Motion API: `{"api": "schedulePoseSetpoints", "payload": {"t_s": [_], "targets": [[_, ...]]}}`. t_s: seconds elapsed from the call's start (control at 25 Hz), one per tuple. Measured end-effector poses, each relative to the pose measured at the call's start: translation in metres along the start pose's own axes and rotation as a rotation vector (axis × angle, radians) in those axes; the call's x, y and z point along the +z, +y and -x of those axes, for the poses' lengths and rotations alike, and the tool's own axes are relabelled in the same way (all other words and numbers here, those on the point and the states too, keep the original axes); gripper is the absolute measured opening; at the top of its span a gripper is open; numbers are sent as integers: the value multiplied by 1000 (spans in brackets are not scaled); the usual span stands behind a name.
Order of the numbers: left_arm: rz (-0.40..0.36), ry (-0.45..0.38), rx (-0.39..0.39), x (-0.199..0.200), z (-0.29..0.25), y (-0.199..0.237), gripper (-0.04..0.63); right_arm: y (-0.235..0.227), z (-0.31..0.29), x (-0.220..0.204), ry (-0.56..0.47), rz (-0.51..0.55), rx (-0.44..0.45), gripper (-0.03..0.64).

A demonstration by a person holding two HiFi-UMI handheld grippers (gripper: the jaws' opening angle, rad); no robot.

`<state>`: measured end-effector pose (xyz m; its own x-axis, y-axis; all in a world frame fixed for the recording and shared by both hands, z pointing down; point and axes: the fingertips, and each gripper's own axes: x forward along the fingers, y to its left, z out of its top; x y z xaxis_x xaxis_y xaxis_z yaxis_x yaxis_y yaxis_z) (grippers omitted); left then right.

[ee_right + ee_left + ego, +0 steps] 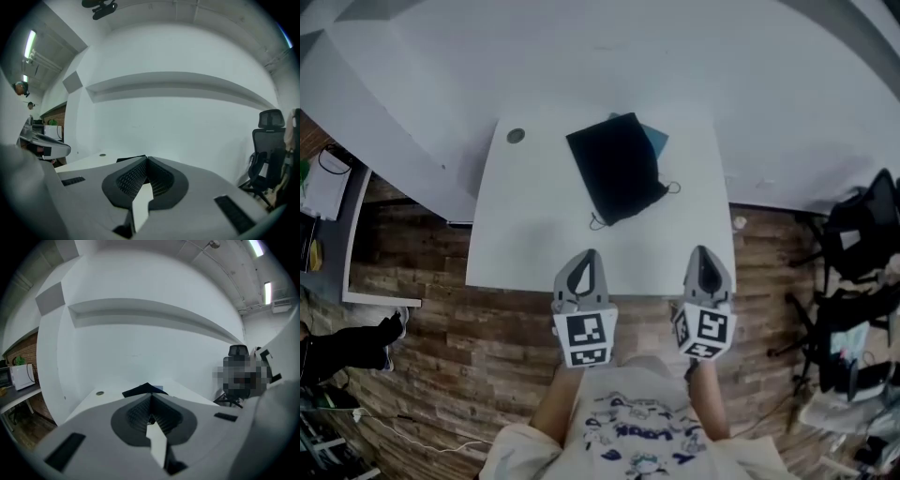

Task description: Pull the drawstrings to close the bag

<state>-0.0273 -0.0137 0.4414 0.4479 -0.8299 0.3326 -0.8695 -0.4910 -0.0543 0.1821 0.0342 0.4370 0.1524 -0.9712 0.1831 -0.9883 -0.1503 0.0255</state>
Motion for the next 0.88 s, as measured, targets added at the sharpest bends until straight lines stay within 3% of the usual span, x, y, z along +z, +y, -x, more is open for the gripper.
{"api": "schedulePoseSetpoints", "payload": {"t_s": [0.36, 0.6, 0.88], "targets": [[-47, 141, -81, -27, -76, 17, 0, -11, -79, -20, 117, 33, -53, 2], [-70, 291, -137, -67, -100, 17, 0, -20, -107, -37, 192, 56, -63, 2], [-105, 395, -194, -94, -118, 14, 0, -32, -141, -56, 264, 135, -28, 2]]}}
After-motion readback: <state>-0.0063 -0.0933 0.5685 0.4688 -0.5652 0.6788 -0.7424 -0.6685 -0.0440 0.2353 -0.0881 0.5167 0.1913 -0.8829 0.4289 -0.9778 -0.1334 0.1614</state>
